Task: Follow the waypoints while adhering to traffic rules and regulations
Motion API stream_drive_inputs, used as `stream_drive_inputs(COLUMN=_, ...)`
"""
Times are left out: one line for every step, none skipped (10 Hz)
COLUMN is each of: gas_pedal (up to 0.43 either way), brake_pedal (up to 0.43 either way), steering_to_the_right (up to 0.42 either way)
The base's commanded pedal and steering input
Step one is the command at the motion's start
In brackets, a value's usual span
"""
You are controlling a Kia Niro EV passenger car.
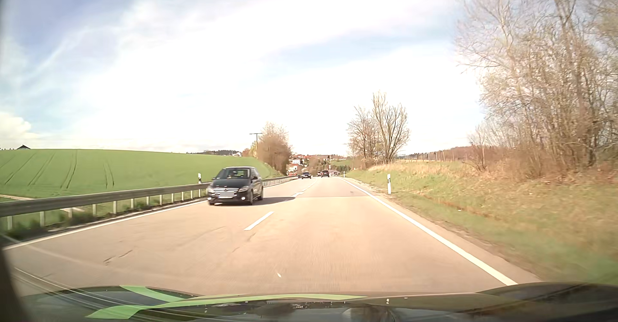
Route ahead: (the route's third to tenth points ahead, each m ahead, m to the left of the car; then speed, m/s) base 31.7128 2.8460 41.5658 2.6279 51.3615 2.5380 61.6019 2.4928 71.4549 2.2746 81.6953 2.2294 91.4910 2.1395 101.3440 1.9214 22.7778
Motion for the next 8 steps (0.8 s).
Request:
stream_drive_inputs(gas_pedal=0.157, brake_pedal=0.000, steering_to_the_right=0.000)
stream_drive_inputs(gas_pedal=0.157, brake_pedal=0.000, steering_to_the_right=0.000)
stream_drive_inputs(gas_pedal=0.157, brake_pedal=0.000, steering_to_the_right=0.000)
stream_drive_inputs(gas_pedal=0.150, brake_pedal=0.000, steering_to_the_right=-0.001)
stream_drive_inputs(gas_pedal=0.150, brake_pedal=0.000, steering_to_the_right=-0.002)
stream_drive_inputs(gas_pedal=0.150, brake_pedal=0.000, steering_to_the_right=-0.002)
stream_drive_inputs(gas_pedal=0.150, brake_pedal=0.000, steering_to_the_right=-0.002)
stream_drive_inputs(gas_pedal=0.150, brake_pedal=0.000, steering_to_the_right=-0.002)
